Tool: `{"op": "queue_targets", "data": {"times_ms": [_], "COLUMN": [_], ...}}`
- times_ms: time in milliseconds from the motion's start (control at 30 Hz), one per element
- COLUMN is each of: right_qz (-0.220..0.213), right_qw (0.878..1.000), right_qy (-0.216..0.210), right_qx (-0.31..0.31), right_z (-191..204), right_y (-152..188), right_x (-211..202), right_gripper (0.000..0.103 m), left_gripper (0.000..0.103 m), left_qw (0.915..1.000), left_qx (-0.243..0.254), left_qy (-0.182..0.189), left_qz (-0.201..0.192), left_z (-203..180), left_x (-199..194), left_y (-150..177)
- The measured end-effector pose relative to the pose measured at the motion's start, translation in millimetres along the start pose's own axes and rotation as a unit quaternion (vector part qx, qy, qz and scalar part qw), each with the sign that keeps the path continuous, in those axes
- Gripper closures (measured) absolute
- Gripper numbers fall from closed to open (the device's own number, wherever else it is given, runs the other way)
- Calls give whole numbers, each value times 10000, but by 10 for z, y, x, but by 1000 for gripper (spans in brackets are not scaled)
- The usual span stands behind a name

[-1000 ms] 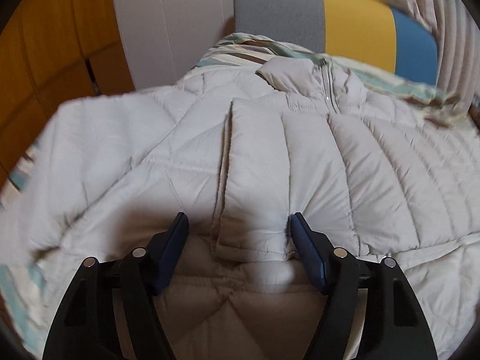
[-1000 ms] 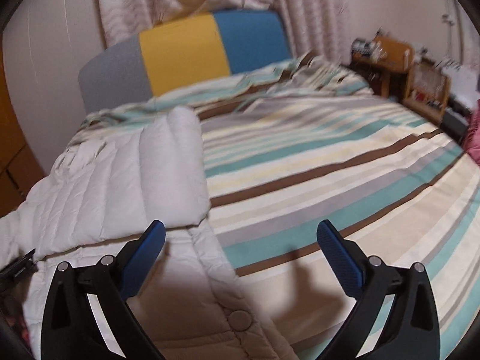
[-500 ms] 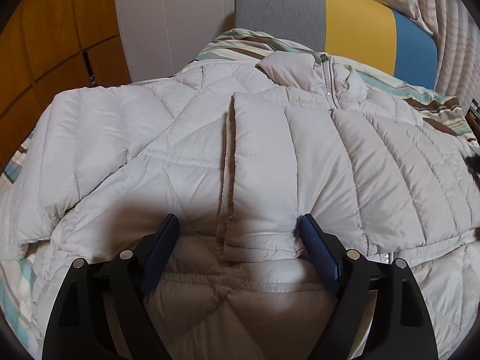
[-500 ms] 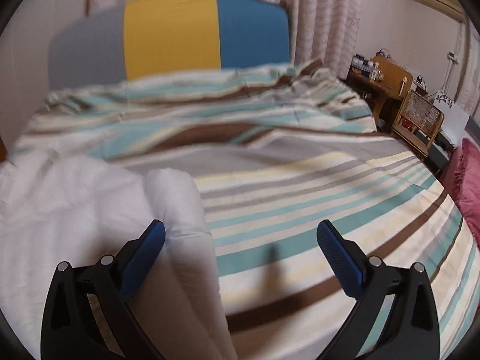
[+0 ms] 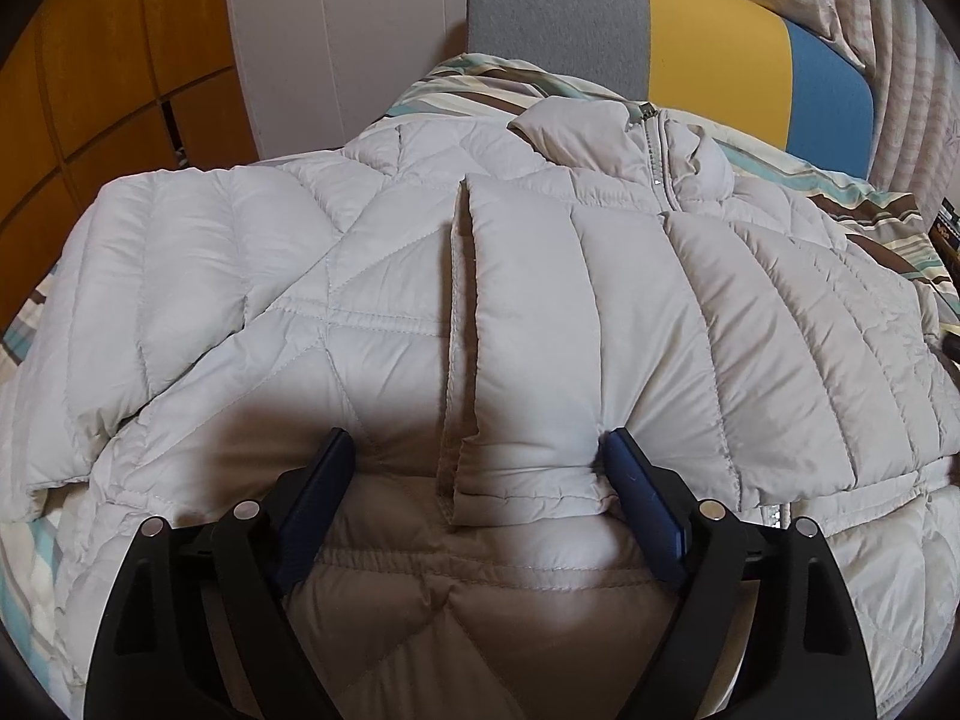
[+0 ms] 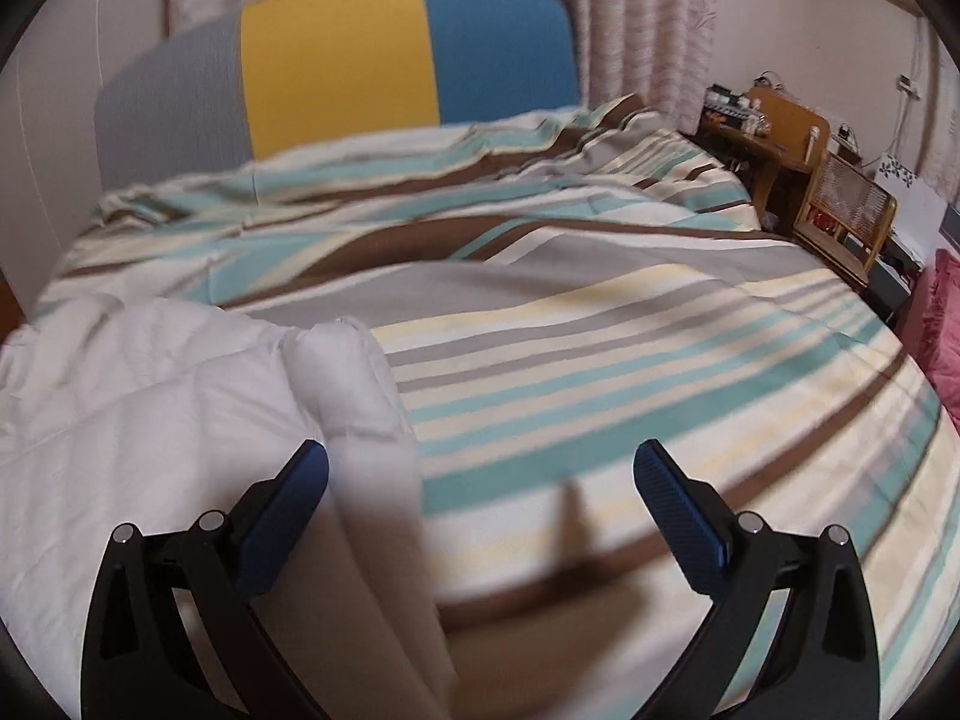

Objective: Fold large clothes

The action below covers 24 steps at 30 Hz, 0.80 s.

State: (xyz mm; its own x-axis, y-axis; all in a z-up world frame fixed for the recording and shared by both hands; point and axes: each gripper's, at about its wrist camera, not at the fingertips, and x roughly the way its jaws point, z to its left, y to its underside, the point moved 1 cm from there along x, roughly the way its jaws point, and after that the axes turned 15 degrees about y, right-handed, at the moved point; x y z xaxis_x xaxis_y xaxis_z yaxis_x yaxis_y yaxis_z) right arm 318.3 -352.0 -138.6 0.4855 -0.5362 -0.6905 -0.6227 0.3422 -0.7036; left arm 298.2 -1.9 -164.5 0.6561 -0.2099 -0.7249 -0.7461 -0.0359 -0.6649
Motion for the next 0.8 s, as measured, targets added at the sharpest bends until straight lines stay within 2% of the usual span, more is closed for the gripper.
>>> {"op": "queue_targets", "data": {"times_ms": [167,367,533,600,733,800], "right_qz": [1,592,287,175,146,155], "right_qw": [9994,9962,9944,9932,9929,9930], "right_qy": [343,542,889,1012,1042,1037], "right_qx": [-46,-346,-493,-545,-547,-539], "right_z": [-283,-195,-133,-113,-101,-97], "right_y": [250,475,507,530,547,524], "right_x": [-262,49,-33,-68,-81,-59], "right_gripper": [2,2,2,2,2,2], "left_gripper": [18,18,17,14,13,13], "left_qw": [10000,10000,10000,9999,9980,9973], "left_qx": [-14,-29,-22,-51,92,10], "left_qy": [12,44,38,141,616,727], "left_qz": [-7,-4,21,34,92,-74], "left_z": [3,12,14,29,94,202], "left_x": [2,-2,4,-12,-202,-382], "left_y": [-2,-1,-4,-8,-17,-3]}}
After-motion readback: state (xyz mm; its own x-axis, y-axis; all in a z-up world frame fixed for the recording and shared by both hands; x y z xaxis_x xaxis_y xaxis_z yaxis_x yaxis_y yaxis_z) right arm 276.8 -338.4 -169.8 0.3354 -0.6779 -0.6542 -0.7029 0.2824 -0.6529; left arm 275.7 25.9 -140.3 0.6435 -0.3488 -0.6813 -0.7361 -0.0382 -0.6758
